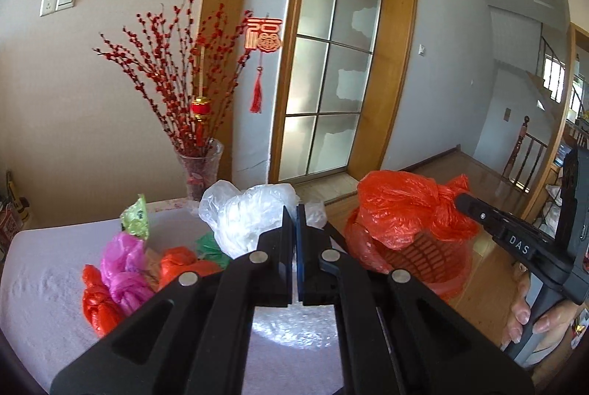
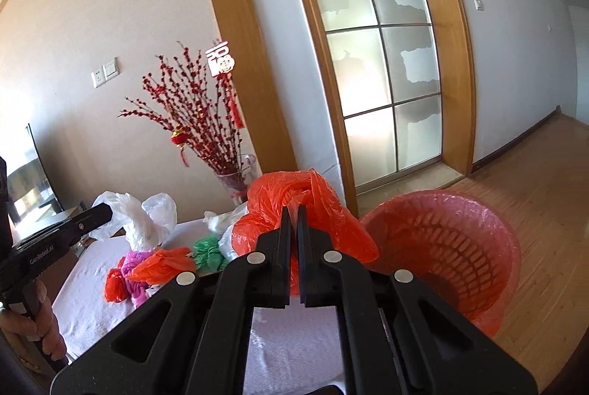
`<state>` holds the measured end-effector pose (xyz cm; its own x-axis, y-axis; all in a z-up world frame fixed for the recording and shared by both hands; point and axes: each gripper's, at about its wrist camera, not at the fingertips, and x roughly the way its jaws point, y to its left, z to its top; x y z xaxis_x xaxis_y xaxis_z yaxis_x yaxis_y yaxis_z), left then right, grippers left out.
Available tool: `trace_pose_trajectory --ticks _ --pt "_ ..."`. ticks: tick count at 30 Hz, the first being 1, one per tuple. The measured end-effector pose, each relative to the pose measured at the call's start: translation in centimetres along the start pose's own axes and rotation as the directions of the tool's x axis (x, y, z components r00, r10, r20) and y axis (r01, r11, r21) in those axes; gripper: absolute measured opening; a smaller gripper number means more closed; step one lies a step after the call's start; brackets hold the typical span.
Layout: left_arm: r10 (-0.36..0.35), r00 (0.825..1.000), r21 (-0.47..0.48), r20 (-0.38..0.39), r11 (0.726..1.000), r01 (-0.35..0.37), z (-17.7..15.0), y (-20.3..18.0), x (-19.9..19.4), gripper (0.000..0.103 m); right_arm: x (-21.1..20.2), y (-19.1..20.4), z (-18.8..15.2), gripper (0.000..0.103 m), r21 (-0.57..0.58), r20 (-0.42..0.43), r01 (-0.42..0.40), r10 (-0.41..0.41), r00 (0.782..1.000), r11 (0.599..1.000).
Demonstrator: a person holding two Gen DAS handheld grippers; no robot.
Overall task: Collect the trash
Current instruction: 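Carry both red bags to the red basket and open both tools over it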
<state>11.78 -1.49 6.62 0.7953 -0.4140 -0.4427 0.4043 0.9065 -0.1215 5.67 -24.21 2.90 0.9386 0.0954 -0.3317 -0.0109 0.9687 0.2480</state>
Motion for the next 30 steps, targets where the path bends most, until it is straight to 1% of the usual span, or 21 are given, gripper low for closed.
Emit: trace_pose_trajectory --ticks 4,7,11,16,23,30 --pt "-0.067 0.998 0.026 -0.011 0.997 0.067 0.0 -3.2 1.9 0.003 -0.7 -2.4 0.6 0.003 0.033 0.032 0.068 -0.069 0.997 0.997" --pt "-0.121 0.992 0.045 -0.021 0.992 0.122 -0.1 -5.4 3.3 0.003 -1.4 -4.4 0.9 0.003 0.057 0.051 0.120 -0.123 0.991 0.991" --pt "-0.201 0.979 0.063 -0.039 0.977 0.203 0.1 -8.3 5.4 0.003 -2.0 -6.6 0.9 0.003 0.082 0.063 0.180 -0.185 0.981 0.980" --pt "-0.276 0.959 0.074 -0.069 0.957 0.280 0.3 -11.3 8.5 0.003 -2.0 -9.0 0.9 0.003 0.119 0.065 0.234 -0.243 0.968 0.965" --pt "-0.338 0.935 0.088 -0.110 0.933 0.348 0.2 -14.7 12.1 0.003 -1.2 -12.1 0.5 0.003 0.177 0.045 0.282 -0.294 0.955 0.943" --pt "-0.371 0.917 0.085 -0.146 0.919 0.386 -0.5 -16.9 15.2 0.003 -0.1 -14.1 0.3 0.003 0.208 0.023 0.302 -0.313 0.949 0.930"
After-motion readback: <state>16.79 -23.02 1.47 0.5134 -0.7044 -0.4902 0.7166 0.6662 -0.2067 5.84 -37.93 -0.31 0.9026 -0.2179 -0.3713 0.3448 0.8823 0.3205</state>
